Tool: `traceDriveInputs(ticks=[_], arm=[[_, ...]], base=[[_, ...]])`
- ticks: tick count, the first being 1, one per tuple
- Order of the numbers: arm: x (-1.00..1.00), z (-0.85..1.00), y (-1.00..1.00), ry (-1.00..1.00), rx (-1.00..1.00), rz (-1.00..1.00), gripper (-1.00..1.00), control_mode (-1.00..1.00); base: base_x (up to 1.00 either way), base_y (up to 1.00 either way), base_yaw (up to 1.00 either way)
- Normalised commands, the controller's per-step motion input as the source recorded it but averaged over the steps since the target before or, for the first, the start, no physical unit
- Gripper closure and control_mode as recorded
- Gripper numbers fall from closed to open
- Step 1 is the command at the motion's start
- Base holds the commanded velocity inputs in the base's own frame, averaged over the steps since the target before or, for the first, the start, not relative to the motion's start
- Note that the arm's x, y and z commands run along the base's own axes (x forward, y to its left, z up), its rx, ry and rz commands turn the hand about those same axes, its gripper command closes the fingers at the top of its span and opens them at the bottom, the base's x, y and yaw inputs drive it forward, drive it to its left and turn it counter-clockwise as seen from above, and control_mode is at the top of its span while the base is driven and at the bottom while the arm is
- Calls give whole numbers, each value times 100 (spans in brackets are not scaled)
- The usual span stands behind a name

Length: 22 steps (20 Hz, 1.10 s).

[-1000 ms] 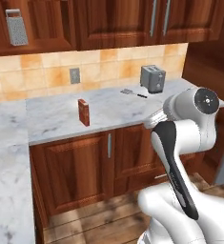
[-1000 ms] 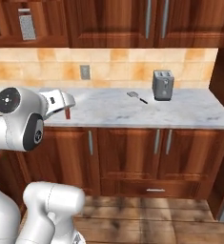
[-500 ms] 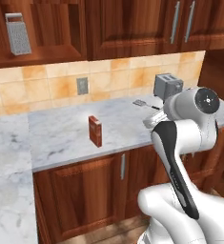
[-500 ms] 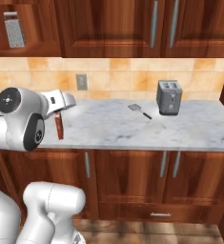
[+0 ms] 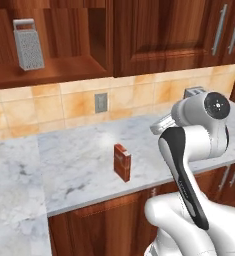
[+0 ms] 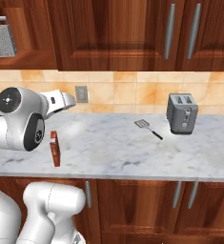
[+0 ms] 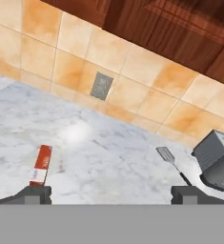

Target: Pick the canned food and cereal from the counter and place them in the cabinets closest to them.

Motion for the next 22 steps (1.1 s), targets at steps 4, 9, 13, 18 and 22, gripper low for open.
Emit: traceDriveInputs(ticks=[4,9,13,18,22], arm=[[0,0,0,0,0,0,-100,100],[-1,0,2,0,0,0,-100,-100],[-13,0,24,0,0,0,-100,-100],[-26,0,30,0,0,-1,-100,-100],[-22,-2,28,5,0,0,-100,-100]], base=[[42,35,0],[0,0,0],[0,0,0],[0,0,0],[0,0,0]])
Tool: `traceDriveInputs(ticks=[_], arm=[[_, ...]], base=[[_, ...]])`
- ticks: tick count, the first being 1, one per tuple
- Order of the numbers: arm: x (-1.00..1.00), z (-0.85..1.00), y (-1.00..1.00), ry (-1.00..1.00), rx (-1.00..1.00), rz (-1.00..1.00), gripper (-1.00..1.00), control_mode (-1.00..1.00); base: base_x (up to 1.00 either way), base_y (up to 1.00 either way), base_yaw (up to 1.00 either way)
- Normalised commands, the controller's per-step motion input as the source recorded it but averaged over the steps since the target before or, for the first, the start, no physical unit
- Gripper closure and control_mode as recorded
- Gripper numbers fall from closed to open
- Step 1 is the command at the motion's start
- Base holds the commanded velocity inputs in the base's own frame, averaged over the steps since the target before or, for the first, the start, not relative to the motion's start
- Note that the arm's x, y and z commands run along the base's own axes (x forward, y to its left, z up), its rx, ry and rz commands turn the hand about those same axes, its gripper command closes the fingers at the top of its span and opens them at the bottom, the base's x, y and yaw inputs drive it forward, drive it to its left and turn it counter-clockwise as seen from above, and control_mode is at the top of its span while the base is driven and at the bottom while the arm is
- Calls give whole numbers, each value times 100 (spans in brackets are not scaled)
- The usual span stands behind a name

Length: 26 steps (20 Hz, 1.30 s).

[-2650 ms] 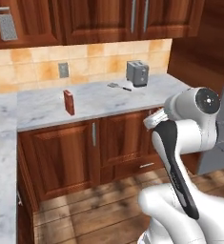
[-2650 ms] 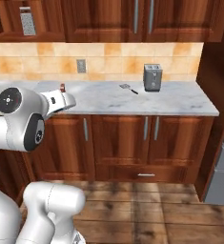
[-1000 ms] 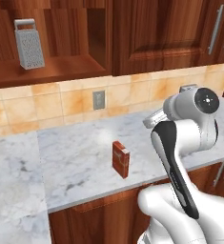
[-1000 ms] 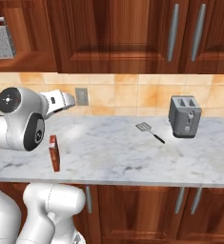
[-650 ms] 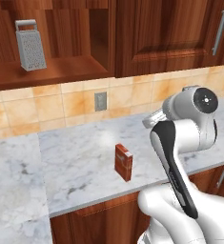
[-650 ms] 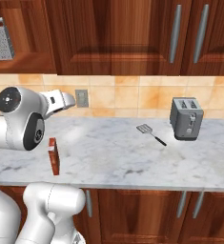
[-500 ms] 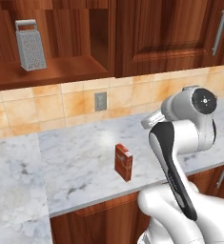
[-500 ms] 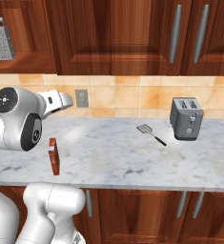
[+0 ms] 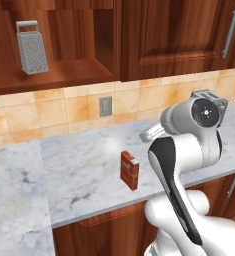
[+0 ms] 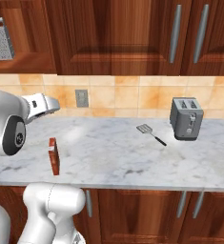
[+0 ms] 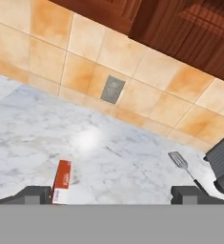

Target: Pick the canned food and cereal from the counter and place them in the cabinets closest to them.

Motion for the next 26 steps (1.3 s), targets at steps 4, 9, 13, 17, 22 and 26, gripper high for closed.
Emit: traceDriveInputs(ticks=[4,9,13,17,22,26], arm=[[-13,-3,8,7,0,0,-100,-100],[0,-11,0,26,1,0,-100,-100],[0,-5,0,24,6,0,-100,-100],[-3,-2,0,8,4,0,-100,-100],[0,-5,2,0,0,0,-100,-100],[0,-25,12,1,0,0,-100,-100]], base=[[0,0,0],[0,0,0],[0,0,0],[0,0,0],[0,0,0],[0,0,0]])
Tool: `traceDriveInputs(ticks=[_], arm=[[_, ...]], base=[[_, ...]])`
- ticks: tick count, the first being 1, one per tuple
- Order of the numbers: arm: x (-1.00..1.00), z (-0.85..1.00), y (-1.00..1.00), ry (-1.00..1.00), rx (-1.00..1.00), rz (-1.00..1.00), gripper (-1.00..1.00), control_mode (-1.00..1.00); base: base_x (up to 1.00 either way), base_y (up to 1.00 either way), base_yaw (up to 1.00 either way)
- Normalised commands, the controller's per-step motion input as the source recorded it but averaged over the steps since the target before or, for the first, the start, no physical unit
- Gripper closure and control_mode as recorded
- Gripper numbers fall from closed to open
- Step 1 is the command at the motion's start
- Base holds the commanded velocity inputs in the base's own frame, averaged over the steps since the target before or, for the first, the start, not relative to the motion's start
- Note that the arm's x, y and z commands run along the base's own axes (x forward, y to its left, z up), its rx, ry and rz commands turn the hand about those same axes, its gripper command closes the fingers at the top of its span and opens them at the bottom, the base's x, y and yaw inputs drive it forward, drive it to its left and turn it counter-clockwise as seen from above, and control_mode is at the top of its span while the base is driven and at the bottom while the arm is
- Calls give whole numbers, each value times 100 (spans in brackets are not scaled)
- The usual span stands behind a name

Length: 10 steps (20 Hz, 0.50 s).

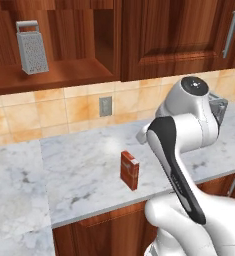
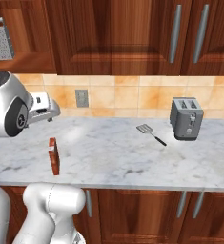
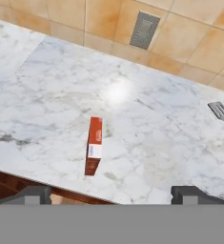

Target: Pick the canned food and cereal from the counter and place them in the cabinets closest to them.

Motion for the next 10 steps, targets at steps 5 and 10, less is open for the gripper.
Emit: traceDriveInputs(ticks=[5,10], arm=[[0,-27,17,1,0,0,-100,-100],[0,-29,11,1,0,0,-100,-100]], base=[[0,0,0],[0,0,0]])
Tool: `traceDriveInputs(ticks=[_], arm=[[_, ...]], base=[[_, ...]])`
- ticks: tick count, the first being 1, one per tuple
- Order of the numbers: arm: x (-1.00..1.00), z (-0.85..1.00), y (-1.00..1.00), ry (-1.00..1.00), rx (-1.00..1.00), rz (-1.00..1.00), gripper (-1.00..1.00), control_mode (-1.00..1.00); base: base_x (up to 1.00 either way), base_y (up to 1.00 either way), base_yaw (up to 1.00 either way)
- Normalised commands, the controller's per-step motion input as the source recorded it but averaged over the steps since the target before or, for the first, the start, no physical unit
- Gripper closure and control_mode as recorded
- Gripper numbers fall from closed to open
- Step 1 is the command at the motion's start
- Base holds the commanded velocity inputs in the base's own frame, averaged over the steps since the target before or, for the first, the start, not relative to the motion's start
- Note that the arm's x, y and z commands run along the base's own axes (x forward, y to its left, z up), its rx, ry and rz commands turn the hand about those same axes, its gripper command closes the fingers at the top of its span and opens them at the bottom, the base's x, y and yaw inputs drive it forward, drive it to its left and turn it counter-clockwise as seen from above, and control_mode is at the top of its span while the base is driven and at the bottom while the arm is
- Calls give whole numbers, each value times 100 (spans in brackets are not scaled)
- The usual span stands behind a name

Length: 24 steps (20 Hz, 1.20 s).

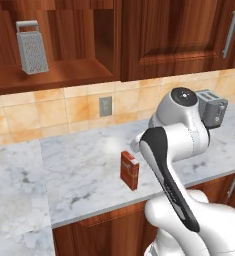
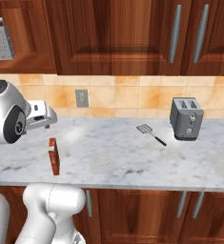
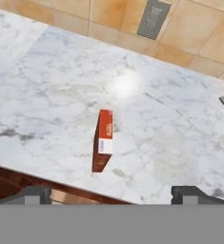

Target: Pick the canned food and cereal from the counter and place them in the cabinets closest to them.

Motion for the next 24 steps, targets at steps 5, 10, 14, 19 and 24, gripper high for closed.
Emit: traceDriveInputs(ticks=[5,10,14,19,24], arm=[[0,-34,1,1,2,0,-100,-100],[12,-29,2,2,3,1,-100,-100],[21,-28,5,1,2,2,-100,-100],[23,-31,4,1,1,2,-100,-100],[22,-32,3,1,0,1,-100,-100]], base=[[0,0,0],[0,0,0],[0,0,0],[0,0,0],[0,0,0]])
